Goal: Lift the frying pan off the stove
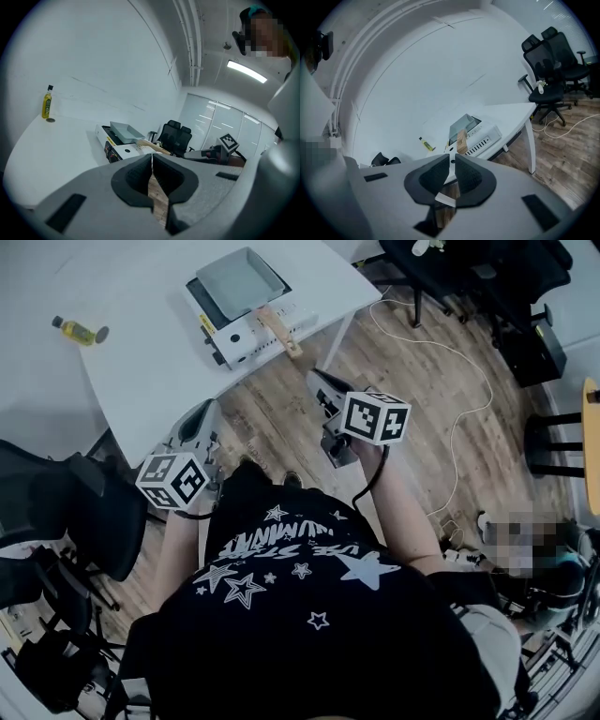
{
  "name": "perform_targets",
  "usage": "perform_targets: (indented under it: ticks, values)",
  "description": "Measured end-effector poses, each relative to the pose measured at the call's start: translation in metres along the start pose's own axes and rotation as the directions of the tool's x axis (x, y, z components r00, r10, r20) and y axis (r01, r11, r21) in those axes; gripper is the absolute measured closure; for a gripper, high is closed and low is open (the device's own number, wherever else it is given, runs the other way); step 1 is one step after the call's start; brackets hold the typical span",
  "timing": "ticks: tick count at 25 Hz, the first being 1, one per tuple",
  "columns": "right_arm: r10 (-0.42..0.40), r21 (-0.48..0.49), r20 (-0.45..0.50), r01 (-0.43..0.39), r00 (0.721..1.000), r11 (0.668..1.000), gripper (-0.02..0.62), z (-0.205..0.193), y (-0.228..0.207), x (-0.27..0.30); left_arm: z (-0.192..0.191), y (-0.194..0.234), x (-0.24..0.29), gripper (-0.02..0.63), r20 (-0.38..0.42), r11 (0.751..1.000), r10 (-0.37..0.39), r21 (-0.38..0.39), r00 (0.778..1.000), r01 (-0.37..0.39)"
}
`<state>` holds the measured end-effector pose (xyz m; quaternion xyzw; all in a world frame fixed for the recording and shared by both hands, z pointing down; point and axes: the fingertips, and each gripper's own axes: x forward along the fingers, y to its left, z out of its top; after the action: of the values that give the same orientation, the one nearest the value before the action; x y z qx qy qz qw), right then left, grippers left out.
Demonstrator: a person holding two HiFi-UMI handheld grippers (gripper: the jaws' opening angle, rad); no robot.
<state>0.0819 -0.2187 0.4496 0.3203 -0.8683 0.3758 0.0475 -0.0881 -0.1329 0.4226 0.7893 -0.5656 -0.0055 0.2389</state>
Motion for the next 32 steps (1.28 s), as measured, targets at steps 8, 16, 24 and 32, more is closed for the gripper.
perform_targets:
  ticks: [8, 16, 24, 32]
  values:
    - [0.05, 0.14, -0.025, -0.046, 0.998, 0.989, 0.394, 0.007, -0.005, 0.027, 0.004, 0.016, 0.03, 0.592, -0.012, 1.0, -0.028, -0.007, 1.0, 0.028]
    - [0.048, 0.214, -0.079, -0.031, 0.996, 0.976, 0.365, 0.024, -0.027, 0.058, 0.016, 0.034, 0.075, 0.592, -0.042, 0.997, -0.074, -0.023, 0.996, 0.074]
    - [0.134, 0.281, -0.149, -0.088, 0.98, 0.956, 0.367, 0.033, -0.034, 0.095, 0.027, 0.048, 0.114, 0.592, -0.069, 0.993, -0.111, -0.045, 0.991, 0.108]
    - [0.203, 0.34, -0.211, -0.123, 0.956, 0.932, 0.421, 0.026, -0.036, 0.115, 0.026, 0.048, 0.142, 0.592, -0.122, 0.982, -0.18, -0.074, 0.976, 0.172]
